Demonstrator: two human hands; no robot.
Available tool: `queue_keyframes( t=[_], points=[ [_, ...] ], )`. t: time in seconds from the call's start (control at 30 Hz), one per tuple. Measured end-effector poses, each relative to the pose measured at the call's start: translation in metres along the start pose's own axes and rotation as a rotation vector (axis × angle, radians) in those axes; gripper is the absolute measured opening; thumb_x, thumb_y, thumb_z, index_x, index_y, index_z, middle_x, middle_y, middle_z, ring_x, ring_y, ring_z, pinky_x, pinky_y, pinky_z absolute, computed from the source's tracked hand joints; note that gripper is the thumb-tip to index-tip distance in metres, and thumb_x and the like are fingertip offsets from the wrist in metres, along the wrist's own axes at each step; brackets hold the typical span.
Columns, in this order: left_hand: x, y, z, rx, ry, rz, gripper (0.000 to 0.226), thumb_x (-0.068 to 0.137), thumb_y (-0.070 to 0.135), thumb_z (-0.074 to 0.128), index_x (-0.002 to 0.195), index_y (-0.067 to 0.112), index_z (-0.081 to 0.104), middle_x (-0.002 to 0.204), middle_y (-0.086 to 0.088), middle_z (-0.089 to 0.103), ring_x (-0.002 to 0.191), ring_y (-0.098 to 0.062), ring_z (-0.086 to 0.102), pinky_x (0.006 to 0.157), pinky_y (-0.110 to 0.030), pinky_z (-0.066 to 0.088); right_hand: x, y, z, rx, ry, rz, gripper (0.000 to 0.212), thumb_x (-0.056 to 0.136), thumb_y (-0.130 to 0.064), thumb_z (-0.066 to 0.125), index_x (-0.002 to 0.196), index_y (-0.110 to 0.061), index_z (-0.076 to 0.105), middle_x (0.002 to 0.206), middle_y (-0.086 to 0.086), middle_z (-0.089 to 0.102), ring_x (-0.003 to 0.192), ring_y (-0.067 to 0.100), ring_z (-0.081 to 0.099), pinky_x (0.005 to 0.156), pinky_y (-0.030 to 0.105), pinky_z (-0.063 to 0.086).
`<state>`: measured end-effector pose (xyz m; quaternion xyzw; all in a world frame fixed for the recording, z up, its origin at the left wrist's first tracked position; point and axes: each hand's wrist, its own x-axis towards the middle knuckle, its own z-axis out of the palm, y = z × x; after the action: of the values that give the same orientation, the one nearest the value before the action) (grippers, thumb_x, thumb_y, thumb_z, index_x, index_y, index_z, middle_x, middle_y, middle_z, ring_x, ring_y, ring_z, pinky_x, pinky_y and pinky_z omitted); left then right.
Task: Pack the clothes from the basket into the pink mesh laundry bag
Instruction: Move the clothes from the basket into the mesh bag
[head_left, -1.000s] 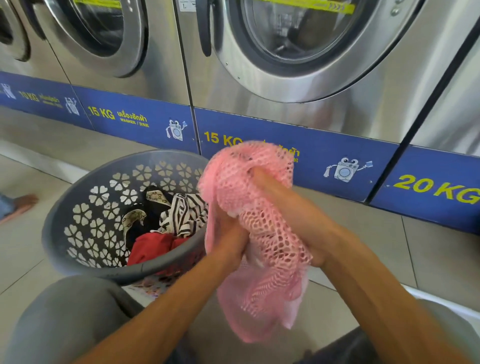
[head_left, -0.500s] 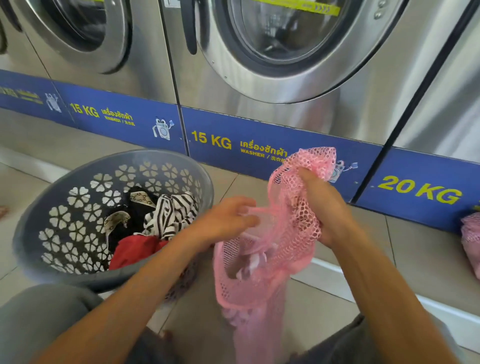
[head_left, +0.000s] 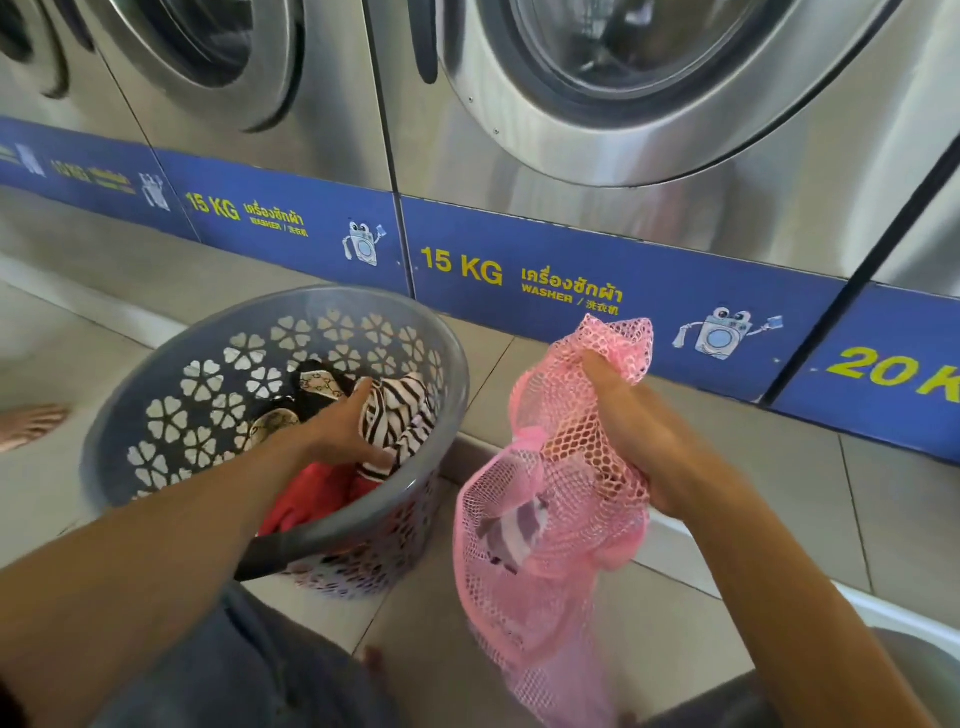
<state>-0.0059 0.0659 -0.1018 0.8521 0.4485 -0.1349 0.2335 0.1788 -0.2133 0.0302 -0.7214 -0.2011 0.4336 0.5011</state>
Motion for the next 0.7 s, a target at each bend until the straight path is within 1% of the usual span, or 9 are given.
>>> queue_keyframes(
  t=[0.07,0.13,0.2,0.27,0.3,0.37,0.43,0.57,0.7],
  points=[
    [0.0,0.002,0.013,-0.063,-0.049,-0.004,0.141,0.061,0.054,0.083,0.152,0.03,-0.022,0.153,-0.017,0.038,0.137,-0.034,0.041,0.109,-0.036,0.037,0.004,-0.001,0.002,0.004,0.002,-0.008,0.06,0.098,-0.061,0.029,0.138,-0.02,0.048,0.123,0.013,0.066,0.102,0.031,0.067,0.1,0.046,0.047],
    [0.006,0.01,0.021,0.013,0.027,0.047,0.134,0.063,0.046,0.083,0.156,0.024,-0.01,0.146,-0.019,0.047,0.132,-0.034,0.047,0.106,-0.035,0.04,0.008,-0.002,0.005,0.016,-0.003,-0.002,0.062,0.096,-0.064,0.029,0.137,-0.021,0.049,0.121,0.013,0.067,0.102,0.032,0.067,0.102,0.051,0.046],
    [0.009,0.018,0.023,0.089,0.113,0.078,0.106,0.066,0.042,0.082,0.152,0.013,0.028,0.138,-0.015,0.055,0.125,-0.032,0.053,0.1,-0.032,0.044,0.014,-0.002,0.008,0.023,-0.01,0.014,0.064,0.095,-0.066,0.03,0.136,-0.022,0.049,0.12,0.012,0.068,0.102,0.033,0.068,0.103,0.053,0.045],
    [0.011,0.024,0.023,0.175,0.155,0.107,0.063,0.07,0.039,0.077,0.124,0.011,0.062,0.12,-0.012,0.066,0.11,-0.029,0.061,0.089,-0.032,0.05,0.018,-0.001,0.01,0.007,-0.014,0.016,0.063,0.095,-0.066,0.03,0.136,-0.023,0.049,0.12,0.012,0.068,0.102,0.032,0.068,0.103,0.054,0.045],
    [0.01,0.028,0.024,0.229,0.158,0.122,0.049,0.071,0.04,0.073,0.111,0.012,0.069,0.114,-0.013,0.067,0.107,-0.03,0.061,0.087,-0.034,0.052,0.019,-0.001,0.01,0.001,-0.013,0.013,0.062,0.095,-0.065,0.031,0.136,-0.023,0.05,0.119,0.011,0.069,0.101,0.032,0.068,0.103,0.053,0.045],
    [0.006,0.035,0.027,0.346,0.169,0.102,0.043,0.073,0.046,0.067,0.103,0.016,0.07,0.116,-0.014,0.057,0.113,-0.034,0.052,0.093,-0.043,0.048,0.019,-0.001,0.01,-0.008,-0.013,0.009,0.06,0.096,-0.064,0.03,0.133,-0.022,0.052,0.115,0.012,0.07,0.097,0.031,0.069,0.101,0.053,0.047],
    [0.002,0.041,0.023,0.344,0.198,0.081,0.044,0.08,0.049,0.062,0.113,0.019,0.067,0.125,-0.012,0.05,0.122,-0.035,0.045,0.099,-0.049,0.04,0.02,0.001,0.009,-0.011,-0.012,0.021,0.061,0.096,-0.065,0.029,0.132,-0.022,0.053,0.113,0.012,0.071,0.096,0.031,0.07,0.1,0.052,0.048],
    [0.0,0.049,-0.004,-0.291,0.344,0.043,0.044,0.087,0.036,0.053,0.123,0.01,0.059,0.119,-0.014,0.065,0.109,-0.033,0.06,0.09,-0.036,0.047,0.02,0.002,0.003,-0.011,0.01,0.03,0.063,0.095,-0.066,0.029,0.133,-0.021,0.052,0.115,0.012,0.07,0.099,0.032,0.069,0.101,0.053,0.047],
    [-0.017,0.062,-0.048,-0.959,0.529,-0.042,0.04,0.082,0.026,0.051,0.118,0.01,0.057,0.105,-0.021,0.065,0.081,-0.021,0.058,0.081,-0.047,0.054,0.015,0.0,-0.002,0.014,0.018,-0.005,0.059,0.097,-0.063,0.03,0.131,-0.02,0.054,0.108,0.011,0.073,0.094,0.03,0.071,0.099,0.05,0.049]
  ],
)
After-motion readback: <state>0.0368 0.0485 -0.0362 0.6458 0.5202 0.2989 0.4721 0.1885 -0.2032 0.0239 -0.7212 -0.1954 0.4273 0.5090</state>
